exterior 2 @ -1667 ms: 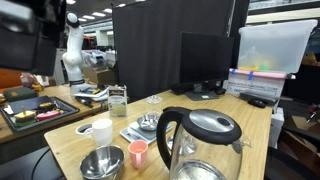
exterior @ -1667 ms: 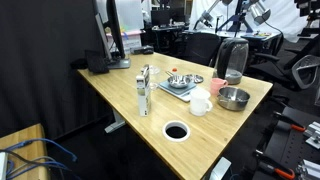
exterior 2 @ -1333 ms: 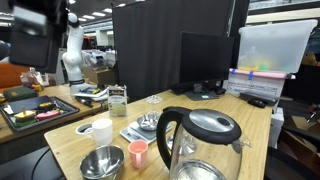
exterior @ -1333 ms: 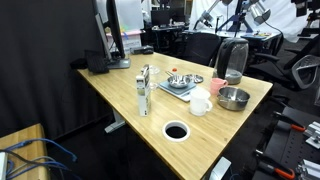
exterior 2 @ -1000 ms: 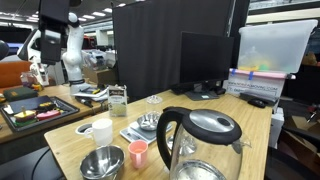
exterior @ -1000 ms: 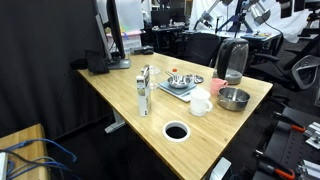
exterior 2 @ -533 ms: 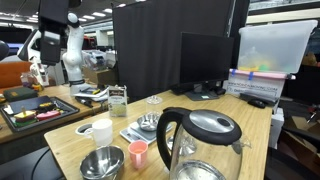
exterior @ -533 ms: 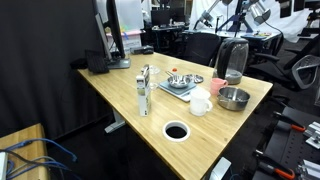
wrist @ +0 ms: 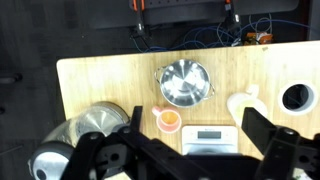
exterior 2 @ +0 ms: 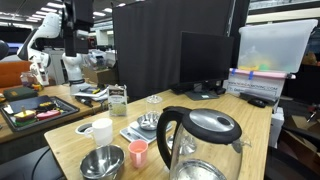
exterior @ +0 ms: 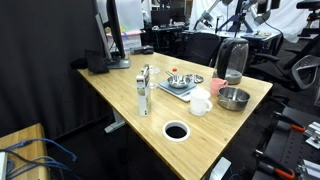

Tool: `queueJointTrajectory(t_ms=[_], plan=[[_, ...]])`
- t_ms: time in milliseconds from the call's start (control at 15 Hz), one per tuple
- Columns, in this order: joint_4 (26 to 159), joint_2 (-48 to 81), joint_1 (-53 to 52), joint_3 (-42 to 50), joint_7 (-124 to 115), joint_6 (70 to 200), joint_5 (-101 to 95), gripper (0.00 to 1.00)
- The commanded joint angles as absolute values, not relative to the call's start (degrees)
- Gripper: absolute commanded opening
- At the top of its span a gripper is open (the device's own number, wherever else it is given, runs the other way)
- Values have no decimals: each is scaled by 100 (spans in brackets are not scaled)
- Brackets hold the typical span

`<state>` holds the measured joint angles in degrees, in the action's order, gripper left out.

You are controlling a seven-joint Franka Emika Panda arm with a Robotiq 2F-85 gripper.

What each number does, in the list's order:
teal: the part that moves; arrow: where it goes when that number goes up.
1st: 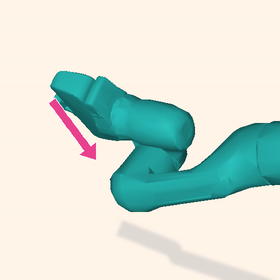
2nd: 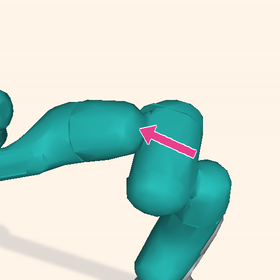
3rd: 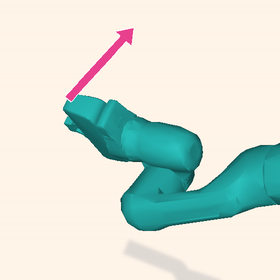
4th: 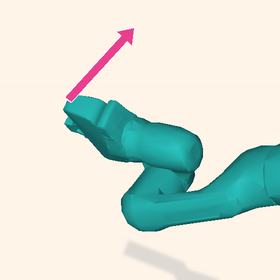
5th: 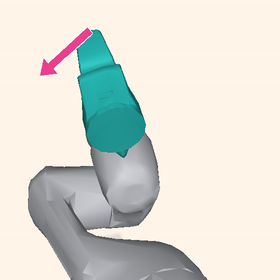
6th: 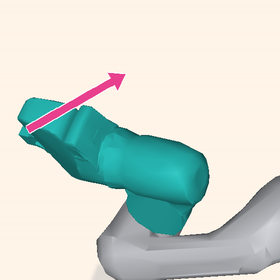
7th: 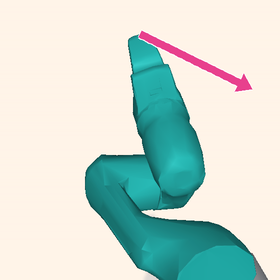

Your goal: Remove the lid from the glass object and put it on the table

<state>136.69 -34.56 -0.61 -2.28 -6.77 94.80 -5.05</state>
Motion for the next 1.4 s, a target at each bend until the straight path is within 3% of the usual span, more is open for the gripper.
queueJointTrajectory(t_ms=[0, 267, 333, 1333], plan=[[12964, -2474, -252, -400, -535, 10028, -393, 100], [12269, -1361, -363, -547, -690, 10713, -369, 100], [12642, -1741, -368, -550, -681, 10747, -454, 100], [11860, -770, -591, -773, -1175, 11439, -79, 100]])
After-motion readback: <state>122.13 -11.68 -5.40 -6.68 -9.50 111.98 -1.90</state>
